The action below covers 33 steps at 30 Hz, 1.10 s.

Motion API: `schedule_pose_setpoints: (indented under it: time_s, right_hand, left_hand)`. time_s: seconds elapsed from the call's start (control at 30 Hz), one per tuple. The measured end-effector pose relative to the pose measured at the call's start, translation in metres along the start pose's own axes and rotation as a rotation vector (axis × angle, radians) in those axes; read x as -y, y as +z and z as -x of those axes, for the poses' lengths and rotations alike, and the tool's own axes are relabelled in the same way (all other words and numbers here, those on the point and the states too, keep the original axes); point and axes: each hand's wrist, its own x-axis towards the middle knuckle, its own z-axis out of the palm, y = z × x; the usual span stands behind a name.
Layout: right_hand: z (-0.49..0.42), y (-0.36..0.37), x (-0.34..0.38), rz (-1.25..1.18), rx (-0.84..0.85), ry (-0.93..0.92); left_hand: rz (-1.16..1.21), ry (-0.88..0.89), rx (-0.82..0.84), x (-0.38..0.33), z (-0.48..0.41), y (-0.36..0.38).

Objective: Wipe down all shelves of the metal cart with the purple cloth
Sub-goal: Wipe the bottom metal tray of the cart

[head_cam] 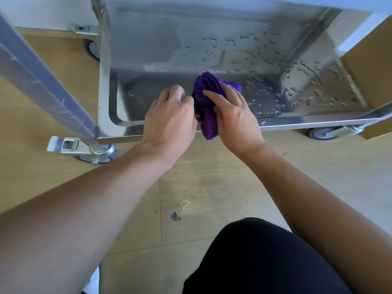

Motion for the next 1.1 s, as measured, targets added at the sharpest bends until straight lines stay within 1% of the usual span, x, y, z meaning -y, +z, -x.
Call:
schedule_pose_setpoints:
  time_s: [0.13,0.23,0.43,0.57,0.67,0.8,0.83,0.93,1.03,1.1]
  right_hand:
    - [0.006,-0.013,-0.021,0.014,0.004,0.059]
    - [0.012,-0.025,-0.042,0.032,0.006,0.134]
    - [0.020,-0.048,-0.085,0.092,0.006,0.312]
    - [0.024,-0.050,-0.092,0.086,-0.006,0.413]
    - [0.022,-0.039,-0.070,0.088,-0.019,0.396]
    - [0.017,-0.017,-0.029,0.051,0.022,0.193]
    - [0.015,-0.016,-0.026,0.042,0.027,0.167]
    - [0.011,-0.021,-0.034,0.007,0.026,0.174]
    - [0.013,-0.028,-0.050,0.005,0.003,0.251]
    - [0.012,-0.029,-0.052,0.014,0.008,0.299]
  left_hand:
    - [0.019,0.062,0.041,-0.013,-0.001,0.009]
    - [0.013,0.071,0.060,-0.019,-0.003,0.017]
    - [0.008,0.134,0.058,-0.026,-0.008,0.032]
    - [0.017,0.145,0.037,-0.024,-0.004,0.041]
    - [0.011,0.157,0.023,-0.022,-0.002,0.044]
    - [0.021,0.141,0.027,-0.024,0.001,0.042]
    - [0.026,0.141,0.035,-0.023,0.001,0.040]
    - [0.036,0.148,0.069,-0.018,-0.001,0.037]
    - [0.014,0.160,0.087,-0.010,0.002,0.030]
    - [-0.017,0.121,0.085,-0.001,0.009,0.022]
